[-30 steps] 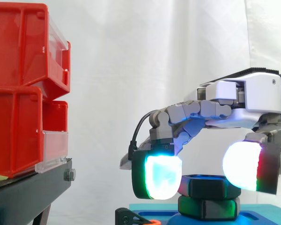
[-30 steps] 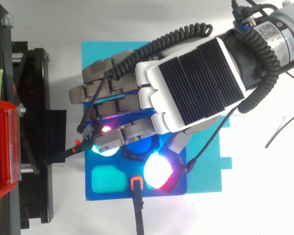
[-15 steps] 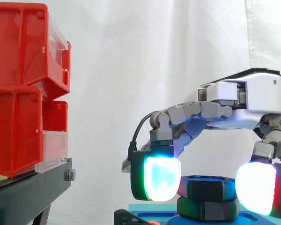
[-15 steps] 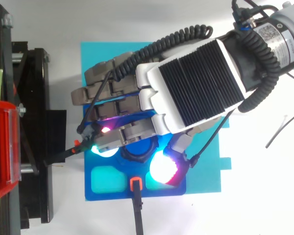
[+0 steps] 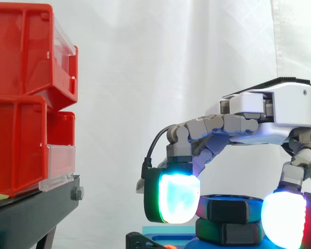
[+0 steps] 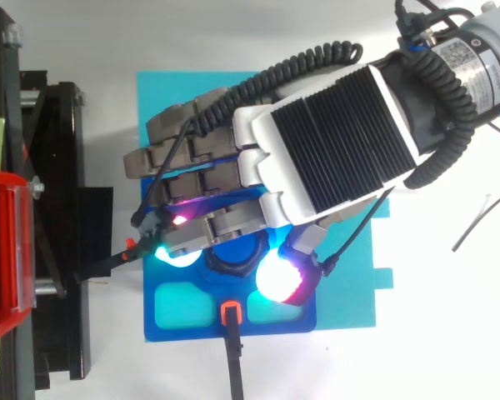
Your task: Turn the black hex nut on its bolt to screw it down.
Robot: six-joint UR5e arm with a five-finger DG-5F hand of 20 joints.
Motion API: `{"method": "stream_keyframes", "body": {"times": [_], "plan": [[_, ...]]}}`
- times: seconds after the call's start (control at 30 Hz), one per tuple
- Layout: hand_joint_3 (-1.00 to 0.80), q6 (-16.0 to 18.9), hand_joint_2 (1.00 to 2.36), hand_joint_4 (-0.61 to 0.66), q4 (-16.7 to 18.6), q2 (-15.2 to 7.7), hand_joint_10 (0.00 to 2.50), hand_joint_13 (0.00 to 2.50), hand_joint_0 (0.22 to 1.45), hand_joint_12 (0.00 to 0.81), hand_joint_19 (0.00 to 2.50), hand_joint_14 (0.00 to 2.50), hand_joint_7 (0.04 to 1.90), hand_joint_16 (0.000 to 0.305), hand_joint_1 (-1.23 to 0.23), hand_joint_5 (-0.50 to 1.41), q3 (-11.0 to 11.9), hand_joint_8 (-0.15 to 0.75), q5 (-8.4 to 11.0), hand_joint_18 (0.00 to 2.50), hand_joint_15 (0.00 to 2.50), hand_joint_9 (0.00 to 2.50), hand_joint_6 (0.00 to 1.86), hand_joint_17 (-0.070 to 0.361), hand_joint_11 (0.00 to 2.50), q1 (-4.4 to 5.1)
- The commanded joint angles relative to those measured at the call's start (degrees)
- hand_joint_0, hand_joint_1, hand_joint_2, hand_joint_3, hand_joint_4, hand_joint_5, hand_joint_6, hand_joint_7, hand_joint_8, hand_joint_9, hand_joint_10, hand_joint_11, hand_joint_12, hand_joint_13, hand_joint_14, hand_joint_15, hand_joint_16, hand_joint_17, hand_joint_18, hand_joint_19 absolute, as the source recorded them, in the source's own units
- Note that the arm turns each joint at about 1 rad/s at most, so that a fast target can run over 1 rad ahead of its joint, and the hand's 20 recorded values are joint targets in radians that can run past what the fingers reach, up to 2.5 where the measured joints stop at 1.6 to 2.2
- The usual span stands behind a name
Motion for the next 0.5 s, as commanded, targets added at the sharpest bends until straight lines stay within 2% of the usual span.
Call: {"method": "stream_keyframes", "body": {"times": [0.0,0.23,0.47], "plan": [[-0.46,0.00,1.00,0.19,-0.03,0.03,0.01,0.53,0.52,0.293,0.36,0.00,1.43,0.045,-0.72,-0.06,-0.06,0.217,0.00,0.44,0.07,0.68,0.50,0.100,0.13,0.00],[-0.44,0.00,1.01,0.19,-0.03,0.03,0.01,0.53,0.56,0.282,0.36,0.00,1.47,0.042,-0.74,-0.06,0.03,0.212,0.00,0.44,0.07,0.68,0.50,0.094,0.14,0.00],[-0.47,0.00,1.00,0.20,-0.03,-0.06,0.01,0.53,0.53,0.286,0.37,0.00,1.47,0.043,-0.72,-0.06,-0.06,0.216,0.00,0.45,0.07,0.69,0.50,0.096,0.15,0.00]]}}
